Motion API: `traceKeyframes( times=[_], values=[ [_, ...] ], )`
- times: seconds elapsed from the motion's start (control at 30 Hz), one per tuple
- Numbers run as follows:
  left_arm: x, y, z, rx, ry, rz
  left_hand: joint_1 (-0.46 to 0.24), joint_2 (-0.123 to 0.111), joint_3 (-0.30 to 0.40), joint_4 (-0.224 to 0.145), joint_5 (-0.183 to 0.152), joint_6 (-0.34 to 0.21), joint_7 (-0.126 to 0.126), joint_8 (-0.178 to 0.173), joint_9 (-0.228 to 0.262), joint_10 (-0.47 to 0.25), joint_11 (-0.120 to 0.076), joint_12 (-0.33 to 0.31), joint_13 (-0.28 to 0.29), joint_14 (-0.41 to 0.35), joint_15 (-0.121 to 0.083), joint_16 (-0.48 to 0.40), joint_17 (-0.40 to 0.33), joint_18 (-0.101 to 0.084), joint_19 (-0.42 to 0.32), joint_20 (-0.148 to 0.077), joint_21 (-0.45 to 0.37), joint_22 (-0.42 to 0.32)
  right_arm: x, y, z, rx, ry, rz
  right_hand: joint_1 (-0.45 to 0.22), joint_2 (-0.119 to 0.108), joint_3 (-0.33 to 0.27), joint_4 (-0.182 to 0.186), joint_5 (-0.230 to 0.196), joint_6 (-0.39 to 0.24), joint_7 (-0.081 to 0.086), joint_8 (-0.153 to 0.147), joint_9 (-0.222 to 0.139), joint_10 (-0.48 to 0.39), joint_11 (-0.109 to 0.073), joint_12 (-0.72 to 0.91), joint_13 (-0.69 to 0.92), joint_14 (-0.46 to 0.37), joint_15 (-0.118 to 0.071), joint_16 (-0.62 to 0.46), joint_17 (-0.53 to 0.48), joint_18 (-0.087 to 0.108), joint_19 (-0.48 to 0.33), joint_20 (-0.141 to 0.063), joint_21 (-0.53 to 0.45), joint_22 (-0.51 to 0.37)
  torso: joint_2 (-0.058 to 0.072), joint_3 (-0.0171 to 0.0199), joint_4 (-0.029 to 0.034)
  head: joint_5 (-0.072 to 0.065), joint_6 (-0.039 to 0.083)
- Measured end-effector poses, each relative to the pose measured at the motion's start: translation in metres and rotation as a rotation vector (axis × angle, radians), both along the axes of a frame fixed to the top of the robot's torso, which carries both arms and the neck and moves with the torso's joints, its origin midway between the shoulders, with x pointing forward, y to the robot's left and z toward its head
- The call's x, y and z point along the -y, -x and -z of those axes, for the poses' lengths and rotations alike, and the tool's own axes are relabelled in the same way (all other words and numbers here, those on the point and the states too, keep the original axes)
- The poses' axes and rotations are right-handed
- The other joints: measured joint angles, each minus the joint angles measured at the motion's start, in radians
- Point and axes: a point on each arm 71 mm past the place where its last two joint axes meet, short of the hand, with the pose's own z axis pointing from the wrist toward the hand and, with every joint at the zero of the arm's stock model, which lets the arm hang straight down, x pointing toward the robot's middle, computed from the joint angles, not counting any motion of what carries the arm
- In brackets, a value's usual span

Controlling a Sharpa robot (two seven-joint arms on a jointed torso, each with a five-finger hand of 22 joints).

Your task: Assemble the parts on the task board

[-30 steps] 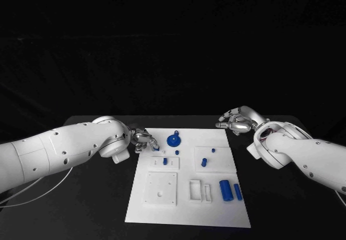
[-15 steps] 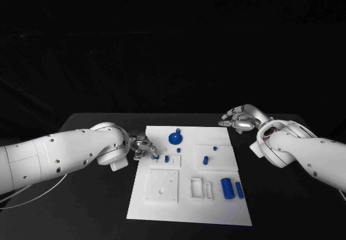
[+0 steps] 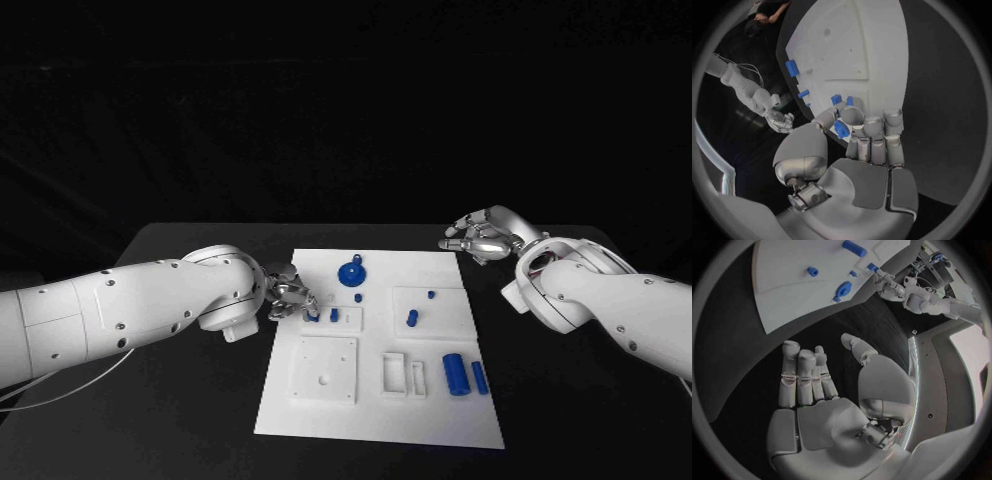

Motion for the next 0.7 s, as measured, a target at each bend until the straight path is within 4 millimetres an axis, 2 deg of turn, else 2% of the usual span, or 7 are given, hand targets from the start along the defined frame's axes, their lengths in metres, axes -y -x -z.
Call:
traceKeyframes(
  times=[0.7],
  values=[
    [0.0003, -0.0014, -0.0015, 0.035, -0.047, 0.019, -0.01, 0.0, 0.008, -0.008, -0.002, 0.0, 0.0, 0.006, 0.003, 0.0, 0.0, 0.007, 0.001, 0.002, 0.002, 0.004, 0.001, 0.0, 0.003, 0.003, 0.004, 0.001, 0.0011, 0.0004, -0.0001, 0.0, 0.0, 0.001, 0.0, 0.0, 0.0, 0.0, 0.0, 0.0, 0.0, 0.0, 0.0, 0.0, 0.0, -0.001, -0.001, 0.0, 0.0, 0.0, -0.001, 0.0, 0.0, 0.0, 0.0, 0.0, 0.0, 0.0012, -0.0007, -0.003, -0.001]
  ],
)
